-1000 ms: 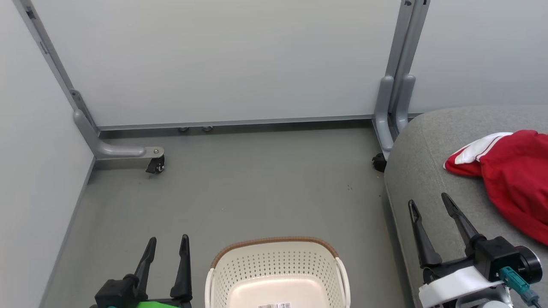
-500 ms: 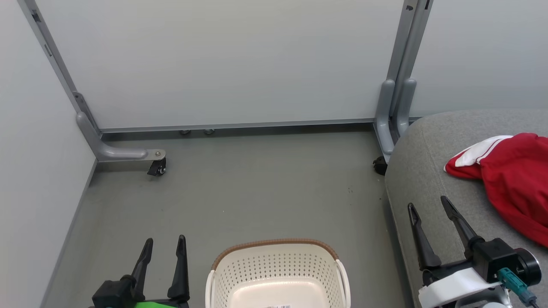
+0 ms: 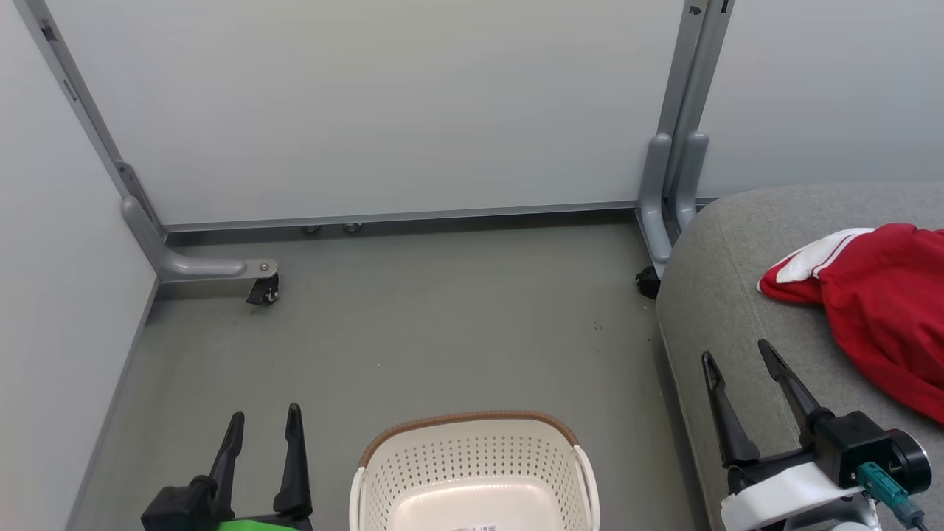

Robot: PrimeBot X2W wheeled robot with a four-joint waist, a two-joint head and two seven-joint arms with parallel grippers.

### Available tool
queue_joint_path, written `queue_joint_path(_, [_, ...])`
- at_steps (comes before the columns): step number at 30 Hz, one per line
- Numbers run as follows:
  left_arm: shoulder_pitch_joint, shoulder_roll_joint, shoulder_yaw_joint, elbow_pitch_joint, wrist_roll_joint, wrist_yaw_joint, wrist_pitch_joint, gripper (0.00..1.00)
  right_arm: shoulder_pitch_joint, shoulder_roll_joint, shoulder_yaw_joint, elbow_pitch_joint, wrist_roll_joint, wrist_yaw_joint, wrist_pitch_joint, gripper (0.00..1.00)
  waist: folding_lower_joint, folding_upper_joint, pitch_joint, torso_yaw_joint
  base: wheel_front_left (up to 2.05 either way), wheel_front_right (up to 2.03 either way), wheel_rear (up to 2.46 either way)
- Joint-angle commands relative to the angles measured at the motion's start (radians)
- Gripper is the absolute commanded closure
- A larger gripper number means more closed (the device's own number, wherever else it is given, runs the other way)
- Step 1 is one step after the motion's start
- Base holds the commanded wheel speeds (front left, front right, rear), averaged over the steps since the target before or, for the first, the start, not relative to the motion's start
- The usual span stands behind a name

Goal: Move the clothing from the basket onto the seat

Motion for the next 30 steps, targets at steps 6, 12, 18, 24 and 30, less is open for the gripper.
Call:
queue_joint_path(6, [0.010, 0.003, 0.015, 0.016, -0.057, -0.027, 0.000, 0.00, 0.008, -0.005, 0.001, 0.001, -0.006, -0.002, -0.003, 0.00, 0.0000, 0.0000, 0.005, -0.004, 0.00, 0.00, 0.00])
queue_joint_path(12, [0.010, 0.003, 0.026, 0.035, -0.076, -0.047, 0.000, 0.00, 0.011, -0.007, 0.004, 0.004, -0.008, -0.002, -0.003, 0.00, 0.0000, 0.0000, 0.007, -0.006, 0.00, 0.00, 0.00])
queue_joint_path(18, [0.011, 0.003, 0.034, 0.053, -0.090, -0.052, 0.000, 0.00, 0.007, -0.005, 0.000, 0.004, -0.008, -0.002, -0.003, 0.00, 0.0000, 0.0000, 0.009, -0.010, 0.00, 0.00, 0.00])
queue_joint_path(24, [0.003, 0.000, 0.042, 0.045, -0.114, -0.056, 0.000, 1.00, 0.000, 0.000, 0.000, 0.007, -0.004, 0.000, 0.000, 1.00, 0.0000, 0.0000, 0.012, -0.010, 0.00, 0.00, 0.00])
queue_joint_path(30, [-0.002, -0.002, 0.045, 0.077, -0.168, -0.057, 0.018, 1.00, 0.004, 0.009, -0.002, 0.037, 0.069, 0.000, 0.014, 1.00, 0.0000, 0.0000, 0.015, -0.011, 0.00, 0.00, 0.00])
